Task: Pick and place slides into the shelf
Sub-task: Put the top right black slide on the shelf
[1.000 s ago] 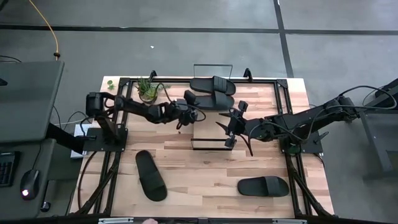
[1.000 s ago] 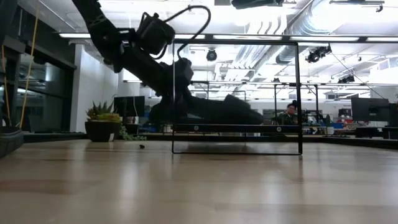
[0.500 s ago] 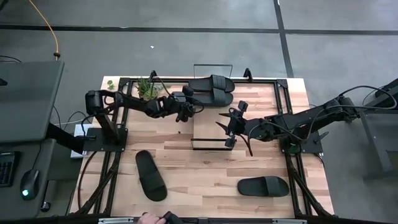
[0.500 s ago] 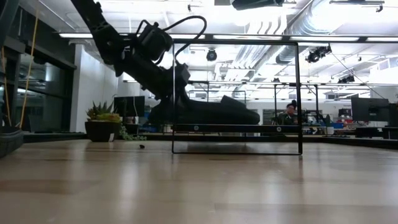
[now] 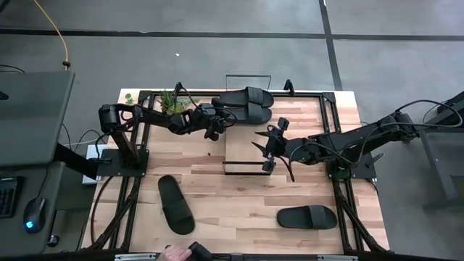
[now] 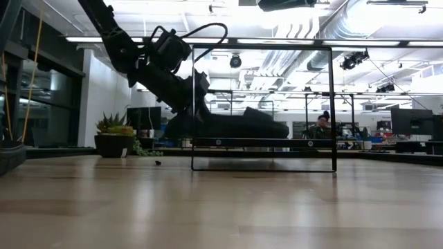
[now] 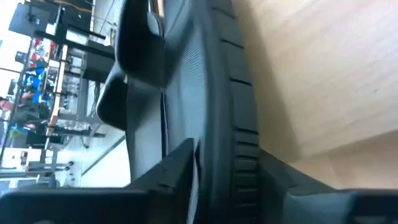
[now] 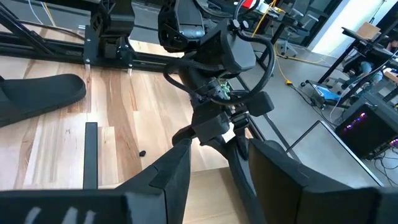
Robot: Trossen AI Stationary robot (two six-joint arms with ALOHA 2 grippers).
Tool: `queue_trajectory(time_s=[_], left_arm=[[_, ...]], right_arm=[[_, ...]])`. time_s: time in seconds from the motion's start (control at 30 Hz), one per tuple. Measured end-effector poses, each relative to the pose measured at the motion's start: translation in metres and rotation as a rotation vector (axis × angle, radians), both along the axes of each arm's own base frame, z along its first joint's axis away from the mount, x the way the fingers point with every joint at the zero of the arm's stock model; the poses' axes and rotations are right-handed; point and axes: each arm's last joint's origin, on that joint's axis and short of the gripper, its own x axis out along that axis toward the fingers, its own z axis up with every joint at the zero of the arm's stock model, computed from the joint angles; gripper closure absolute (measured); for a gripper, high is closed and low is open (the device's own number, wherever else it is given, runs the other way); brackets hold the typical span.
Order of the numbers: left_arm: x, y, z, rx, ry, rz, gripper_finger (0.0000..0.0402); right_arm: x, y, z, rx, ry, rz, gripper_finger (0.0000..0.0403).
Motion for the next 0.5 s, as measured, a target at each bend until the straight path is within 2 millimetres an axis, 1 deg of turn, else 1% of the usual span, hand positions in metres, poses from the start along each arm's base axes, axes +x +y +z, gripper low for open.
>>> queue_trajectory(time_s=[0.27, 0.4, 0.5], left_arm=[[-0.0023, 0.0037, 0.0002, 0.012, 0.003, 0.039, 0.0156], [-0.0034, 0.005, 0.0, 0.004, -0.005, 0.083, 0.011], [-0.0046, 0.0043, -0.002, -0.009, 0.014, 0.104, 0.0089]], right_arm=[[0.0, 0.0, 0.0, 0.0, 0.0, 0.0, 0.0251], [0.0, 0.0, 0.0, 0.0, 0.0, 0.0, 0.0251], [0.0, -0.0001, 0.0, 0.0, 0.0, 0.0, 0.0251]])
